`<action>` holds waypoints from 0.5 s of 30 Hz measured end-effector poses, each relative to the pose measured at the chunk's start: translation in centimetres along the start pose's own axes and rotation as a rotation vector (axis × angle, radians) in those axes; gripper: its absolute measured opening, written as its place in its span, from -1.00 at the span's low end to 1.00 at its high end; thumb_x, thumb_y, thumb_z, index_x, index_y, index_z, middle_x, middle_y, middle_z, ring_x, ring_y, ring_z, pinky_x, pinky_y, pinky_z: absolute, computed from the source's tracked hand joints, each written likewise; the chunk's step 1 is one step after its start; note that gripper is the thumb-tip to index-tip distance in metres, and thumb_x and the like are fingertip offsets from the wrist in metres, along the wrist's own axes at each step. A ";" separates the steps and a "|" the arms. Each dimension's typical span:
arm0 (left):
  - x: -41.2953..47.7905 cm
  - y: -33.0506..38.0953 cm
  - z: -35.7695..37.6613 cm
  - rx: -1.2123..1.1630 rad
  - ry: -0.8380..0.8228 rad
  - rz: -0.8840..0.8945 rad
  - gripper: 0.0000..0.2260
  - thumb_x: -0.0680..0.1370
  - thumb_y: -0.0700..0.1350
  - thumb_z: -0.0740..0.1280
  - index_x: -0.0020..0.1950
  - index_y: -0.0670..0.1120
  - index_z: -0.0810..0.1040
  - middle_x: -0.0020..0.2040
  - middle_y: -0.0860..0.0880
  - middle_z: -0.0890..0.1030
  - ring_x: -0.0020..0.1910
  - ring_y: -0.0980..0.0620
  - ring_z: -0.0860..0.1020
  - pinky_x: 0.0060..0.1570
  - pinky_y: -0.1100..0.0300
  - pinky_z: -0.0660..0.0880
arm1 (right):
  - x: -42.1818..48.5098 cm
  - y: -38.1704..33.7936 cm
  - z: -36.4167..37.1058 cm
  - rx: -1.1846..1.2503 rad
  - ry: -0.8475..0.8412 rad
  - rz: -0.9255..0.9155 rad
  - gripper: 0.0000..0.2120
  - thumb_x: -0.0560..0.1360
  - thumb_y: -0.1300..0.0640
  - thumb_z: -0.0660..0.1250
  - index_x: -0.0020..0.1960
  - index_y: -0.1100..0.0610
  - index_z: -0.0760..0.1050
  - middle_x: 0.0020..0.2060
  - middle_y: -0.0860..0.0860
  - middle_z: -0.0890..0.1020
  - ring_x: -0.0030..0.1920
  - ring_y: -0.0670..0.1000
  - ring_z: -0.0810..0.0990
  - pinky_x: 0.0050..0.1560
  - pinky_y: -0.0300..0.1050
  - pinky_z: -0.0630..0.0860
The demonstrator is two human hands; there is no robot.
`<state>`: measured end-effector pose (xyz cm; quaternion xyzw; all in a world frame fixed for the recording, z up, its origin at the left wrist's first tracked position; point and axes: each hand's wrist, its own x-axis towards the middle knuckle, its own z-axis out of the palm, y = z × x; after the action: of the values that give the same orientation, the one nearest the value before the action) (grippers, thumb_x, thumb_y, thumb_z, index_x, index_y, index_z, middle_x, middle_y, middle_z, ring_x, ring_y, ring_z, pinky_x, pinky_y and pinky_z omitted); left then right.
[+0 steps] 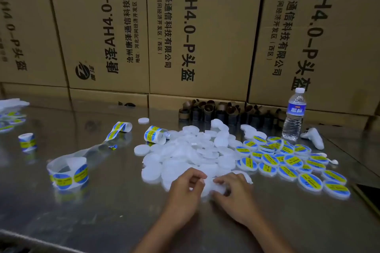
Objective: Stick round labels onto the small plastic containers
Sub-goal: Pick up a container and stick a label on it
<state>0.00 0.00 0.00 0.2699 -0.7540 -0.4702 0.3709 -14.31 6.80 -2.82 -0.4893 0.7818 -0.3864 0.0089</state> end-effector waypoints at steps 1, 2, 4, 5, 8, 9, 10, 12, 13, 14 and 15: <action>0.7 -0.2 0.3 0.007 0.010 0.004 -0.81 0.55 -0.28 0.27 -0.12 0.01 0.54 -0.16 0.10 0.59 -0.16 0.17 0.52 -0.20 0.48 0.36 | 0.3 0.1 -0.1 -0.108 0.003 -0.039 -0.72 0.38 -0.10 0.39 0.08 -0.14 0.53 -0.01 -0.25 0.51 0.16 -0.13 0.35 0.11 -0.24 0.21; 1.3 -0.3 0.7 0.014 0.016 -0.005 -0.81 0.55 -0.28 0.26 -0.12 0.00 0.54 -0.15 0.09 0.59 -0.15 0.18 0.52 -0.20 0.49 0.36 | 0.8 -0.2 -0.1 -0.215 -0.003 -0.067 -0.68 0.38 -0.15 0.35 0.12 -0.15 0.51 0.03 -0.26 0.49 0.19 -0.15 0.32 0.07 -0.26 0.16; 2.6 -0.5 1.4 0.031 -0.010 -0.001 -0.83 0.55 -0.28 0.26 -0.10 -0.02 0.55 -0.14 0.07 0.59 -0.16 0.21 0.52 -0.21 0.50 0.36 | 1.5 0.0 -0.2 -0.326 -0.016 -0.097 -0.63 0.41 -0.21 0.28 0.18 -0.16 0.46 0.10 -0.26 0.47 0.22 -0.15 0.28 0.05 -0.26 0.13; 3.3 -0.7 1.7 0.026 -0.020 0.005 -0.83 0.56 -0.28 0.25 -0.09 -0.03 0.55 -0.13 0.05 0.59 -0.17 0.21 0.52 -0.22 0.49 0.37 | 1.7 -0.1 -0.3 -0.352 -0.024 -0.081 -0.61 0.41 -0.23 0.25 0.19 -0.15 0.45 0.12 -0.25 0.47 0.23 -0.14 0.28 0.07 -0.25 0.14; 4.3 -1.2 2.3 0.031 -0.009 0.012 -0.82 0.56 -0.29 0.24 -0.10 -0.03 0.54 -0.14 0.05 0.59 -0.21 0.24 0.51 -0.21 0.47 0.39 | 1.6 0.1 -0.1 -0.421 -0.008 -0.022 -0.52 0.39 -0.35 0.18 0.21 -0.14 0.45 0.11 -0.20 0.45 0.23 -0.10 0.29 0.13 -0.20 0.20; 4.4 -1.5 2.5 0.023 0.005 0.017 -0.81 0.55 -0.30 0.24 -0.11 -0.02 0.53 -0.16 0.06 0.58 -0.24 0.26 0.51 -0.22 0.46 0.40 | 1.6 0.2 -0.1 -0.455 -0.006 0.000 -0.48 0.38 -0.39 0.14 0.21 -0.14 0.46 0.10 -0.19 0.43 0.22 -0.08 0.29 0.15 -0.17 0.21; 4.4 -1.7 2.6 0.020 0.013 0.011 -0.79 0.55 -0.31 0.24 -0.12 -0.01 0.53 -0.17 0.06 0.58 -0.27 0.28 0.51 -0.24 0.46 0.40 | 1.5 0.3 -0.1 -0.498 -0.014 0.013 -0.46 0.37 -0.41 0.11 0.21 -0.14 0.46 0.10 -0.17 0.43 0.22 -0.06 0.29 0.15 -0.15 0.21; 4.0 -2.0 2.7 0.007 0.017 0.015 -0.78 0.55 -0.32 0.24 -0.13 -0.01 0.53 -0.18 0.03 0.58 -0.29 0.30 0.50 -0.28 0.46 0.40 | 1.4 0.4 0.0 -0.548 -0.024 0.036 -0.43 0.36 -0.44 0.08 0.18 -0.14 0.48 0.11 -0.14 0.43 0.21 -0.03 0.28 0.16 -0.12 0.21; 3.9 -2.1 2.7 0.004 0.019 0.018 -0.78 0.55 -0.32 0.24 -0.14 -0.01 0.53 -0.19 0.03 0.58 -0.29 0.30 0.50 -0.27 0.47 0.39 | 1.4 0.4 0.0 -0.536 -0.029 0.053 -0.44 0.35 -0.45 0.10 0.16 -0.14 0.49 0.10 -0.14 0.44 0.21 -0.02 0.28 0.15 -0.11 0.20; 3.7 -2.2 2.6 0.014 0.018 0.023 -0.77 0.55 -0.32 0.24 -0.14 0.01 0.52 -0.19 0.04 0.58 -0.28 0.29 0.49 -0.26 0.47 0.38 | 1.4 0.4 -0.1 -0.504 -0.027 0.059 -0.45 0.33 -0.45 0.14 0.14 -0.14 0.49 0.08 -0.15 0.44 0.21 -0.03 0.28 0.13 -0.12 0.19; 3.6 -2.4 2.6 0.025 0.020 0.035 -0.76 0.55 -0.31 0.25 -0.15 0.03 0.52 -0.20 0.06 0.58 -0.27 0.29 0.49 -0.24 0.47 0.37 | 1.4 0.3 -0.1 -0.457 -0.022 0.061 -0.49 0.31 -0.43 0.21 0.11 -0.16 0.48 0.06 -0.17 0.43 0.20 -0.05 0.28 0.11 -0.13 0.17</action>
<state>-4.08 -2.43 -1.80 0.2662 -0.7607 -0.4513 0.3831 -15.29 5.89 -2.43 -0.4587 0.8634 -0.1934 -0.0819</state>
